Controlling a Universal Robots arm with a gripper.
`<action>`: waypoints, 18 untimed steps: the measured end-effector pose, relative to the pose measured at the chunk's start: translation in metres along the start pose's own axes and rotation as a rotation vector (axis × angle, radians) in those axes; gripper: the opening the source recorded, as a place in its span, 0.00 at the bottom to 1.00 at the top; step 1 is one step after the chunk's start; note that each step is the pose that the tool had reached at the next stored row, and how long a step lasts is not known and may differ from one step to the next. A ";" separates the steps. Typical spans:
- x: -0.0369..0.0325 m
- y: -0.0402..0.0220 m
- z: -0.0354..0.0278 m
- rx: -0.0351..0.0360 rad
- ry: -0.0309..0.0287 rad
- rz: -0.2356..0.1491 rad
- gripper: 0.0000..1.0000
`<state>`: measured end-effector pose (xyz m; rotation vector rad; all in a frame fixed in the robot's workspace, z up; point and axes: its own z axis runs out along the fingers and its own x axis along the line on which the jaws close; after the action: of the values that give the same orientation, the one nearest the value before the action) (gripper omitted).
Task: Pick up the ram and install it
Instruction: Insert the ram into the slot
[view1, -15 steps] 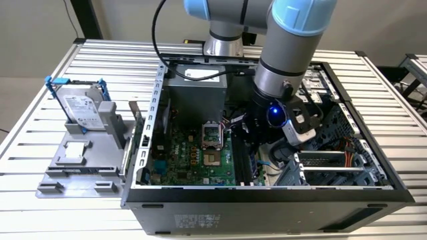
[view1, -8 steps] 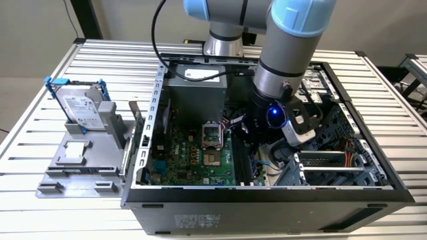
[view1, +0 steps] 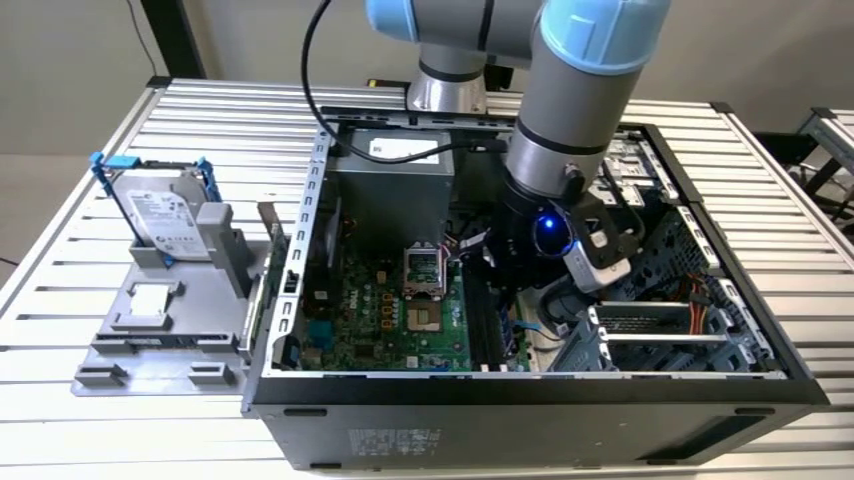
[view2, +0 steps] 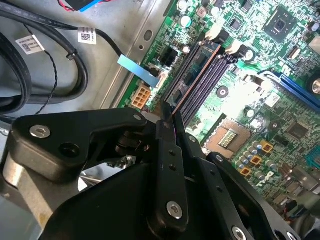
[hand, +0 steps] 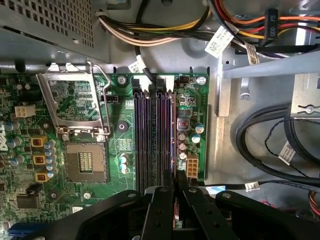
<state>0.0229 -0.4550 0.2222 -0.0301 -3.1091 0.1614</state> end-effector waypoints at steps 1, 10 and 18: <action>0.0001 0.0000 0.0000 0.0001 -0.0002 -0.002 0.00; 0.0016 0.0001 0.0014 0.0004 -0.0006 -0.012 0.00; 0.0013 -0.0014 0.0020 0.0005 -0.0005 -0.012 0.00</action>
<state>0.0215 -0.4565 0.2204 -0.0121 -3.1091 0.1618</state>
